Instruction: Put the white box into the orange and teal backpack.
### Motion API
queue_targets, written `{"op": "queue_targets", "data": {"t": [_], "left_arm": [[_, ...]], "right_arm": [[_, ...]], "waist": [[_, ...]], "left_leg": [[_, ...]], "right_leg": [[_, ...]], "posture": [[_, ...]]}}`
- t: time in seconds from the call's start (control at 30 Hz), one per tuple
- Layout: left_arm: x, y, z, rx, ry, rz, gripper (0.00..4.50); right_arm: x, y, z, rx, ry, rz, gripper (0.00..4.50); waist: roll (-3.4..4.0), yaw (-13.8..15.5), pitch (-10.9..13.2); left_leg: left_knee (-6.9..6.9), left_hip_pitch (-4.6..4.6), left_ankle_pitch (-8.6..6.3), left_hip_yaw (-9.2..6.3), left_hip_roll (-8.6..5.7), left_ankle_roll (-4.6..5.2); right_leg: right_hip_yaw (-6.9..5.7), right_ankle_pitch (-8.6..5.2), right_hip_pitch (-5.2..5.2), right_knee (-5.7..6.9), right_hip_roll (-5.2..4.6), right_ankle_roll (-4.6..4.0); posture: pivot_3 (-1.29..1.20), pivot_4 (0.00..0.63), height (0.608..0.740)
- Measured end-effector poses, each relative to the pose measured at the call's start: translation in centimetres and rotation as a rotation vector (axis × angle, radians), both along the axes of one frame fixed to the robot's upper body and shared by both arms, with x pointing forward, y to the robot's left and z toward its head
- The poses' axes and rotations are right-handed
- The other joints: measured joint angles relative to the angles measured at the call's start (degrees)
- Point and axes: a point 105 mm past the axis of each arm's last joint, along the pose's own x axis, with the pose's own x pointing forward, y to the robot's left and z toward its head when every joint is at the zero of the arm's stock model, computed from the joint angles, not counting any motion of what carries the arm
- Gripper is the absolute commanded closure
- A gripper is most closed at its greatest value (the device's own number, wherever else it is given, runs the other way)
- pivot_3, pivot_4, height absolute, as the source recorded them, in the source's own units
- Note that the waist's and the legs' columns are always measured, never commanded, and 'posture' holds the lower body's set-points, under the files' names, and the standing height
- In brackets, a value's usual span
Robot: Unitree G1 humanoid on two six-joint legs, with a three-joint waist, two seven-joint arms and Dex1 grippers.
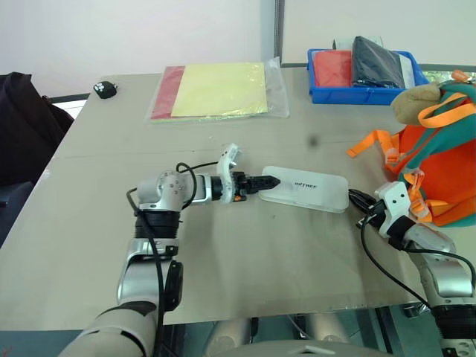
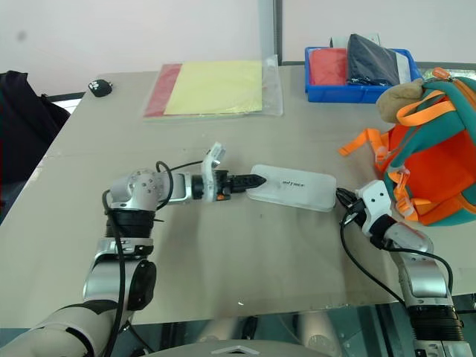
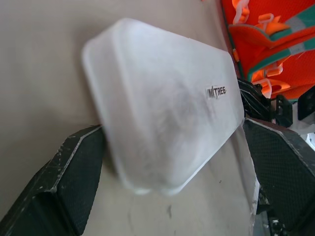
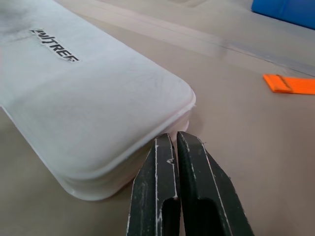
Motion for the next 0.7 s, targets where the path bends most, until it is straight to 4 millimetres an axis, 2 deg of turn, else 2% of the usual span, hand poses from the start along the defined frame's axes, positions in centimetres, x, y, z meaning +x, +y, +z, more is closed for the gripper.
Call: {"op": "queue_targets", "data": {"t": [0.17,0.27,0.4,0.47,0.7], "left_arm": [[0.2,-0.8,-0.2,-0.039,0.030,0.012,0.00],[-0.3,-0.8,-0.1,-0.077,0.076,-0.011,0.81],[-1.3,-0.7,-0.5,-0.159,0.157,-0.045,2.61],[-1.5,-0.7,0.2,-0.212,0.157,-0.065,3.22],[-2.3,0.0,-0.4,-0.269,0.176,-0.043,3.32]], "right_arm": [[-0.2,1.0,0.0,0.031,-0.004,0.036,4.48],[-0.3,1.7,0.6,0.052,-0.030,0.061,4.50],[-0.6,1.2,-0.3,0.048,0.000,0.045,4.50],[-0.6,1.0,-0.2,0.048,-0.002,0.039,4.50],[-0.6,1.4,-0.1,0.053,-0.016,0.054,4.50]], "waist": [[0.00,0.7,-0.1],[0.00,0.6,-0.1],[-0.07,0.5,-0.1],[-0.07,0.5,-0.1],[-0.08,0.1,-0.1]], "left_leg": [[0.03,0.03,0.00,-0.05,-0.02,0.00],[0.01,-0.01,0.00,-0.04,-0.03,0.00],[-0.02,-0.15,0.00,-0.14,-0.05,0.00],[-0.02,-0.10,0.00,-0.15,-0.05,0.00],[-0.01,-0.02,0.00,-0.15,-0.06,-0.01]], "right_leg": [[-0.04,0.02,0.03,0.05,-0.01,0.04],[-0.02,0.02,0.01,-0.02,-0.01,0.04],[-0.02,0.02,-0.14,-0.07,0.02,0.04],[-0.01,0.02,-0.10,-0.07,0.02,0.04],[0.03,0.02,-0.07,0.01,0.03,0.04]], "posture": [[0.00,0.150,0.740],[0.00,0.150,0.740],[0.00,0.150,0.740],[0.00,0.150,0.740],[0.00,0.150,0.740]]}}
